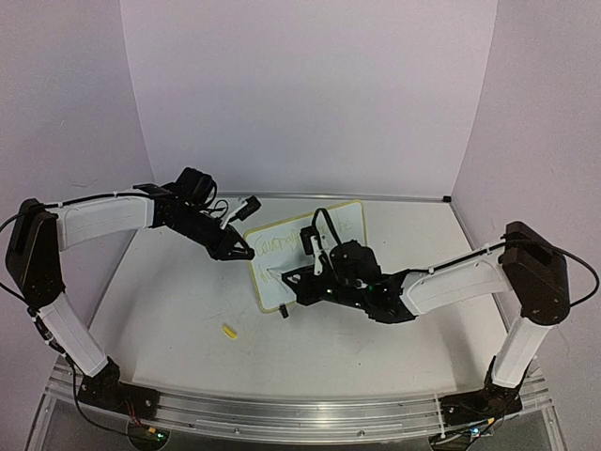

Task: Write a sentence on the whiteboard
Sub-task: Write a sentence on the whiteboard, then place the whiteboard at the center of the board.

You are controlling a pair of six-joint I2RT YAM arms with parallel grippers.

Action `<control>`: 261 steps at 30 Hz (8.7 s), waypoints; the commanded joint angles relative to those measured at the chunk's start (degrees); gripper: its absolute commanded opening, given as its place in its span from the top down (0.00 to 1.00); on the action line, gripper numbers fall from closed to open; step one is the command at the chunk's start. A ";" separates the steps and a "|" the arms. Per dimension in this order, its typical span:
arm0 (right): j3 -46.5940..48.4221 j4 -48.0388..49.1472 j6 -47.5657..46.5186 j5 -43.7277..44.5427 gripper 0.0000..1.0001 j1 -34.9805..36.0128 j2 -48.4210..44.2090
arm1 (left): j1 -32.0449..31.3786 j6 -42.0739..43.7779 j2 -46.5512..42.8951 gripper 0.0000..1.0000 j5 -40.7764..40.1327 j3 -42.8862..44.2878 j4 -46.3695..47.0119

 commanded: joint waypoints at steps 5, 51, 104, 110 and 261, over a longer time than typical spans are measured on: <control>-2.43 2.19 -0.48 1.59 1.00 -0.44 -5.30 | -0.20 3.24 0.86 1.00 -7.32 0.15 -2.81; -3.84 -0.72 3.96 4.23 1.00 0.15 0.21 | -0.29 3.30 1.02 1.00 -7.33 0.16 -2.80; -2.98 4.13 3.27 -2.06 1.00 -3.00 -0.78 | -0.37 3.24 0.82 1.00 -7.49 0.15 -2.83; -4.72 4.12 4.26 -2.42 1.00 -2.99 -0.68 | -0.37 3.24 0.93 1.00 -7.41 0.15 -2.85; -12.19 -22.85 3.83 11.99 1.00 -3.08 -38.86 | -0.46 -19.76 -22.43 0.12 -19.47 -8.10 9.44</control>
